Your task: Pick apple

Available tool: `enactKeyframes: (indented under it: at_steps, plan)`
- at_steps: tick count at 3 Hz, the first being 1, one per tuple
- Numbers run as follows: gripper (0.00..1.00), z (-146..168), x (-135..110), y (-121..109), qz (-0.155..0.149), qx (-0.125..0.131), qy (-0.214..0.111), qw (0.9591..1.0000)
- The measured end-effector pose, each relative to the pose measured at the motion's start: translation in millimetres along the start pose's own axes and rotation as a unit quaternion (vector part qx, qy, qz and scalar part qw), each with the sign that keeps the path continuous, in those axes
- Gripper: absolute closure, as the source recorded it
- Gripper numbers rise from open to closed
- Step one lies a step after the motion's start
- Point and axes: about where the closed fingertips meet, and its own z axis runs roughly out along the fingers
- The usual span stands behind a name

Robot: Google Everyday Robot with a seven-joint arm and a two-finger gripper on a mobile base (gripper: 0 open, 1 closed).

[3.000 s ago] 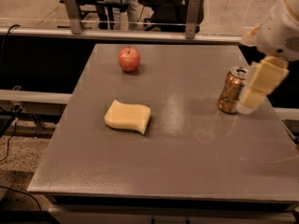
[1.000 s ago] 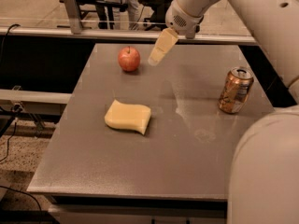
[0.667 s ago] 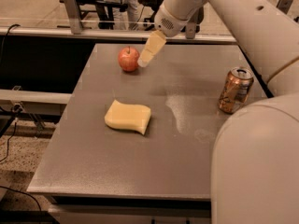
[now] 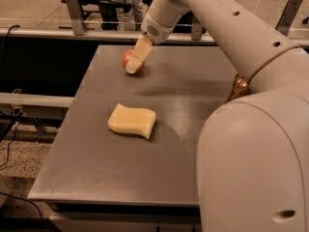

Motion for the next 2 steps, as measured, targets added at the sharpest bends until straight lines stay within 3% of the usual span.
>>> enactKeyframes:
  at_steps: [1, 2]
  plan:
    - [0.00, 30.2, -16.0, 13.3, -0.011, -0.016, 0.013, 0.9997]
    - [0.00, 37.0, -14.5, 8.5, -0.012, -0.016, 0.018, 0.9996]
